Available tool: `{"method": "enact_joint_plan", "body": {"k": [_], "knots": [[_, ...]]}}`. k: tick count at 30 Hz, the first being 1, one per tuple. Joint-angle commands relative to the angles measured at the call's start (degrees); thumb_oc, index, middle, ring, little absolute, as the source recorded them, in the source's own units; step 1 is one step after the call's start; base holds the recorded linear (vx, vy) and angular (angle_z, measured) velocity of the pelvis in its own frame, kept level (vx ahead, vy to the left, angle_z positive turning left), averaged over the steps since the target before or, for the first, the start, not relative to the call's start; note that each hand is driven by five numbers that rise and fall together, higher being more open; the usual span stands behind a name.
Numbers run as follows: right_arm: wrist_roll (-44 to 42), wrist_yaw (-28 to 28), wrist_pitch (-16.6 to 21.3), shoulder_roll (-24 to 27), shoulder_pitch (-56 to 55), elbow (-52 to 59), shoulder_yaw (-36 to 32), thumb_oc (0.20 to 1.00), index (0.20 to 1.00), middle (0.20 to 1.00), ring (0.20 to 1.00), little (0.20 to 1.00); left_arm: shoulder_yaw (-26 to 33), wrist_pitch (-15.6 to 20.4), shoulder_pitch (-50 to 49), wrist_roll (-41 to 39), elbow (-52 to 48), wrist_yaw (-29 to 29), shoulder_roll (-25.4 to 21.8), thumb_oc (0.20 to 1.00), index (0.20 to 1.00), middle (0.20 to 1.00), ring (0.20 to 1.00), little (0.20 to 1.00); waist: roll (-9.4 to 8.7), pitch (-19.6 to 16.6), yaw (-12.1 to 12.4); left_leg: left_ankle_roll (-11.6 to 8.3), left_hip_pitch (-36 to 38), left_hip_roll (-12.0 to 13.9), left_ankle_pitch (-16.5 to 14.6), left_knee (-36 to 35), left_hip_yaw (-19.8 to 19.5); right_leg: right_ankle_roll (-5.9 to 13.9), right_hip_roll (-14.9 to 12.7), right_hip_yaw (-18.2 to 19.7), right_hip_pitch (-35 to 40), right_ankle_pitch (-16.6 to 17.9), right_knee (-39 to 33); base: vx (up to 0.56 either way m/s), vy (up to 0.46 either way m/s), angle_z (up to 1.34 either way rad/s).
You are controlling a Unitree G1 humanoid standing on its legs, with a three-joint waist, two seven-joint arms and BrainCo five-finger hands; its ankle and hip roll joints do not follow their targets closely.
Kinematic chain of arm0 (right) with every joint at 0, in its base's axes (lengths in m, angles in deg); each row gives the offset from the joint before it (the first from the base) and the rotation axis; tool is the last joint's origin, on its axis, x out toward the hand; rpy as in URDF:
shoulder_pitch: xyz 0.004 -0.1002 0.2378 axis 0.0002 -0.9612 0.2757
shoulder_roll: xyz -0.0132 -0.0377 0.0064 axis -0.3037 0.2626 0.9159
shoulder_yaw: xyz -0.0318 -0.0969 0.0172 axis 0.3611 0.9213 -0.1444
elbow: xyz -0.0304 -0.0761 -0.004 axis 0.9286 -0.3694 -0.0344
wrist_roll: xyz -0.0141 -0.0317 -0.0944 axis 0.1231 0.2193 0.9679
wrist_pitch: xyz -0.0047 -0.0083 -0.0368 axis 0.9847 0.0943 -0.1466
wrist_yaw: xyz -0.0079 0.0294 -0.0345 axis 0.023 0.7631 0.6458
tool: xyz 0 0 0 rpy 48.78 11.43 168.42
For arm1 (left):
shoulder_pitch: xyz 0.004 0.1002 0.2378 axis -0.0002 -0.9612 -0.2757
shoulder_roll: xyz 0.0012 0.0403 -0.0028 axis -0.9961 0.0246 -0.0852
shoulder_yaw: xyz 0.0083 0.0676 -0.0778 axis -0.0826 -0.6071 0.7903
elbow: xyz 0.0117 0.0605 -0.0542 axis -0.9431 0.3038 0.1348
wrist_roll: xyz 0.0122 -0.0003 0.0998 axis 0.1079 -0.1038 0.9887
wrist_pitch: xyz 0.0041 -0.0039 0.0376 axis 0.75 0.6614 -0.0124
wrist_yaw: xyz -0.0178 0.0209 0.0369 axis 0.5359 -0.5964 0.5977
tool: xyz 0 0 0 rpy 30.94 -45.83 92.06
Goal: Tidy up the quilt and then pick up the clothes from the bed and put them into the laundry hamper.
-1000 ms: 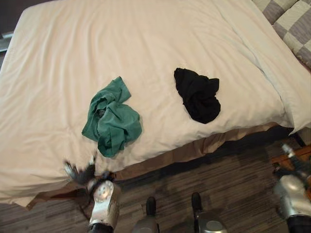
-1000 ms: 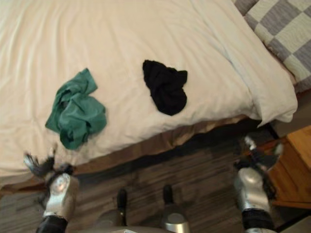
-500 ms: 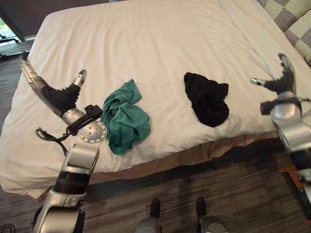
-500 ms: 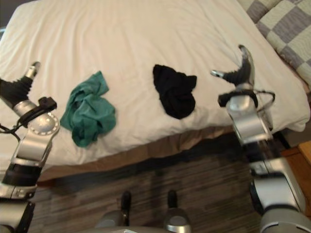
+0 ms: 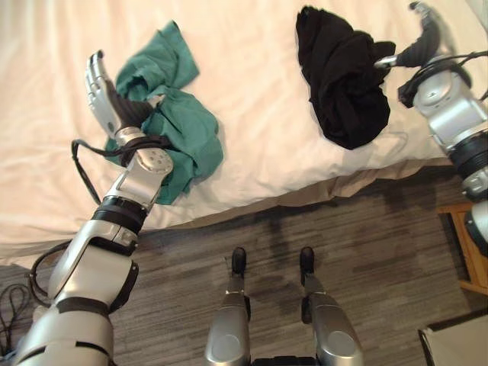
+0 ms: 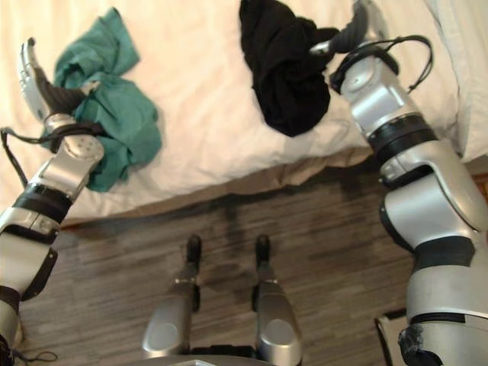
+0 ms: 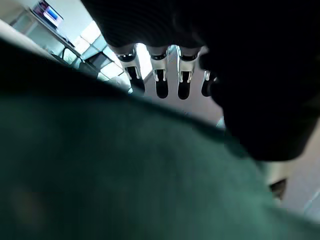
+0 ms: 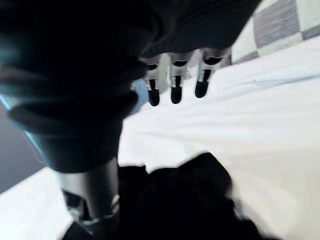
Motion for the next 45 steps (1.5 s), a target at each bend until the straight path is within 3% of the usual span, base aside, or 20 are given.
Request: {"method": "enact_joint_plan", "body": {"k": [1, 2, 6, 12, 13, 18, 19, 20, 21, 22, 25, 32, 37, 40, 41, 42, 45], "knots": [[-2.9, -2.6, -0.3, -2.6, 7.4, -5.0, 3.6, 1.000, 1.000, 1.000, 1.000, 1.000, -2.3, -1.2, 7.3, 1.5, 3.7, 1.3, -1.3, 1.000, 1.000, 1.000, 1.000, 1.000, -2.75, -0.9, 0.6, -2.13, -4.1, 4.9, -4.8, 7.2, 1.4, 3.53, -3.0, 5.1, -3.8, -3.5, 4.7, -0.06, 0.017, -0.02], [-3.2, -2.8, -0.1, -3.2, 7.9, -5.6, 4.0, 1.000, 1.000, 1.000, 1.000, 1.000, -2.7, -1.6, 7.8, 0.7, 4.5, 1.8, -0.9, 1.000, 1.000, 1.000, 1.000, 1.000, -2.63, -0.5, 0.5, -2.14, -4.4, 4.7, -4.6, 7.3, 1.3, 3.44, -3.0, 5.1, -4.2, -3.3, 4.7, -0.10, 0.042, -0.03], [-6.8, -3.4, 0.5, -7.5, 8.0, -7.0, 4.8, 1.000, 1.000, 1.000, 1.000, 1.000, -2.9, -9.0, 8.9, -3.8, 8.3, 6.2, 2.2, 1.000, 1.000, 1.000, 1.000, 1.000, -1.99, 1.3, 0.6, -1.95, -5.7, 3.5, -4.2, 7.2, 0.4, 2.97, -2.8, 5.2, -5.8, -2.8, 4.7, -0.04, 0.023, -0.06], [-7.8, -6.3, 1.6, -14.0, 5.2, -6.7, 2.6, 1.000, 1.000, 1.000, 1.000, 1.000, -0.3, -10.5, 6.4, -4.1, 11.0, 8.1, 4.6, 1.000, 1.000, 1.000, 1.000, 1.000, -1.49, 1.3, 0.9, -1.48, -6.2, 2.8, -4.1, 7.7, 0.7, 2.20, -2.9, 5.1, -6.6, -3.3, 5.6, 0.01, 0.019, -0.03], [-6.4, -7.4, 3.1, -15.9, 4.1, -6.5, 2.0, 1.000, 1.000, 1.000, 1.000, 1.000, 0.2, -10.5, 5.6, -4.1, 11.6, 8.2, 5.5, 1.000, 1.000, 1.000, 1.000, 1.000, -0.85, 1.3, 1.1, -1.18, -5.8, 2.5, -4.3, 7.7, 0.9, 1.97, -3.0, 5.2, -6.3, -3.5, 5.8, 0.02, 0.057, -0.04], [-6.1, -7.9, 3.9, -16.5, 3.9, -6.3, 1.9, 1.000, 1.000, 1.000, 1.000, 1.000, 0.2, -10.7, 5.6, -3.8, 11.7, 8.0, 5.7, 1.000, 1.000, 1.000, 1.000, 1.000, -0.70, 1.3, 1.1, -1.08, -5.7, 2.3, -4.4, 7.8, 1.0, 1.95, -3.0, 5.2, -6.1, -3.6, 5.9, 0.01, 0.029, -0.02], [-3.0, -10.2, 6.5, -20.2, 3.4, -4.2, 0.3, 1.000, 1.000, 1.000, 1.000, 1.000, 0.5, -13.2, 6.2, -6.2, 13.1, 6.9, 7.2, 1.000, 1.000, 1.000, 1.000, 1.000, -0.42, 1.3, 1.1, -0.75, -5.0, 2.0, -4.7, 8.2, 1.5, 2.00, -3.4, 5.6, -5.1, -3.6, 5.5, 0.02, 0.094, 0.04], [-2.2, -9.2, 5.4, -21.0, 3.7, -3.6, 0.0, 1.000, 1.000, 1.000, 1.000, 1.000, 0.8, -14.7, 6.3, -7.2, 13.8, 5.4, 7.8, 1.000, 1.000, 1.000, 1.000, 1.000, -0.40, 1.3, 1.1, -0.73, -5.0, 1.9, -4.7, 8.2, 1.5, 2.13, -3.4, 5.7, -5.0, -3.5, 5.3, 0.02, 0.100, 0.00], [-1.8, -8.7, 4.6, -21.4, 3.7, -3.4, 0.0, 0.567, 0.567, 0.567, 0.567, 0.567, 1.0, -15.1, 6.3, -7.4, 14.3, 4.6, 8.1, 0.667, 0.667, 0.667, 0.667, 0.667, -0.42, 1.3, 1.0, -0.73, -5.0, 1.9, -4.8, 8.2, 1.5, 2.20, -3.5, 5.8, -5.0, -3.5, 5.3, 0.00, 0.039, -0.03], [-0.9, -7.8, 2.6, -22.0, 3.8, -3.1, 0.2, 0.200, 0.200, 0.200, 0.200, 0.200, 1.3, -15.9, 6.3, -7.7, 15.0, 2.9, 8.6, 0.200, 0.200, 0.200, 0.200, 0.200, -0.46, 1.3, 1.0, -0.73, -5.0, 2.0, -4.7, 8.1, 1.6, 2.26, -3.5, 5.8, -5.0, -3.5, 5.2, 0.00, 0.000, 0.00], [0.4, -5.7, -1.9, -23.0, 2.8, -2.9, 1.5, 0.200, 0.200, 0.200, 0.200, 0.200, 2.0, -17.0, 5.7, -7.2, 16.5, 0.4, 10.4, 0.200, 0.200, 0.200, 0.200, 0.200, -0.47, 1.3, 1.0, -0.68, -5.1, 2.1, -4.3, 7.1, 1.8, 2.13, -3.4, 5.7, -5.2, -3.4, 4.7, 0.00, 0.020, 0.02], [2.4, -5.5, -4.0, -23.8, -0.3, -4.8, 2.4, 0.200, 0.200, 0.200, 0.200, 0.200, 1.3, -15.3, 4.9, -7.4, 17.8, 0.1, 12.3, 0.200, 0.200, 0.200, 0.200, 0.200, 0.03, 1.3, 0.4, -0.61, -7.6, 1.7, -3.6, 6.7, 2.2, 2.10, -3.5, 5.8, -8.1, -2.9, 4.9, -0.02, 0.032, 0.02], [3.4, -6.9, -3.5, -24.4, -0.5, -7.3, 2.7, 0.200, 0.200, 0.200, 0.200, 0.200, 0.7, -14.4, 5.3, -6.9, 18.2, -0.3, 13.2, 0.200, 0.200, 0.200, 0.200, 0.200, 0.31, 1.3, 0.4, -0.55, -8.5, 1.4, -3.4, 6.6, 2.3, 2.05, -3.6, 5.6, -9.1, -2.7, 4.9, -0.01, 0.000, 0.01], [3.4, -11.1, -1.3, -24.4, -0.1, -8.7, 3.2, 0.200, 0.200, 0.200, 0.200, 0.200, 0.5, -14.0, 5.3, -6.9, 18.4, -0.9, 13.6, 0.200, 0.200, 0.200, 0.200, 0.200, 0.82, 1.3, 0.5, -0.49, -8.8, 1.2, -3.1, 6.3, 2.5, 1.88, -3.6, 5.4, -9.5, -2.6, 4.8, 0.00, 0.013, 0.00], [3.2, -14.8, 1.8, -24.1, 0.3, -9.1, 3.1, 0.520, 0.520, 0.520, 0.520, 0.520, 0.3, -13.5, 5.1, -7.0, 18.4, -1.2, 13.6, 0.200, 0.200, 0.200, 0.200, 0.200, 1.18, 1.3, 0.6, -0.55, -8.7, 1.2, -2.9, 6.2, 2.7, 1.83, -3.7, 5.3, -9.6, -2.5, 4.8, 0.01, 0.033, 0.00], [3.1, -15.0, 2.0, -24.0, 0.4, -9.2, 3.0, 1.000, 1.000, 1.000, 1.000, 1.000, 0.3, -13.4, 5.0, -7.0, 18.4, -1.3, 13.6, 0.200, 0.200, 0.200, 0.200, 0.200, 1.23, 1.3, 0.6, -0.56, -8.7, 1.2, -2.8, 6.2, 2.7, 1.82, -3.7, 5.3, -9.6, -2.5, 4.8, 0.00, 0.045, 0.00], [3.6, -17.8, 6.5, -22.6, 1.4, -7.8, 1.8, 1.000, 1.000, 1.000, 1.000, 1.000, 0.2, -13.0, 5.0, -6.9, 18.1, -1.6, 13.1, 0.200, 0.200, 0.200, 0.200, 0.200, 1.24, 1.3, 0.5, -0.63, -8.5, 1.1, -2.7, 6.0, 2.7, 1.93, -3.9, 5.2, -9.6, -2.1, 4.5, 0.00, 0.000, -0.01]]}}
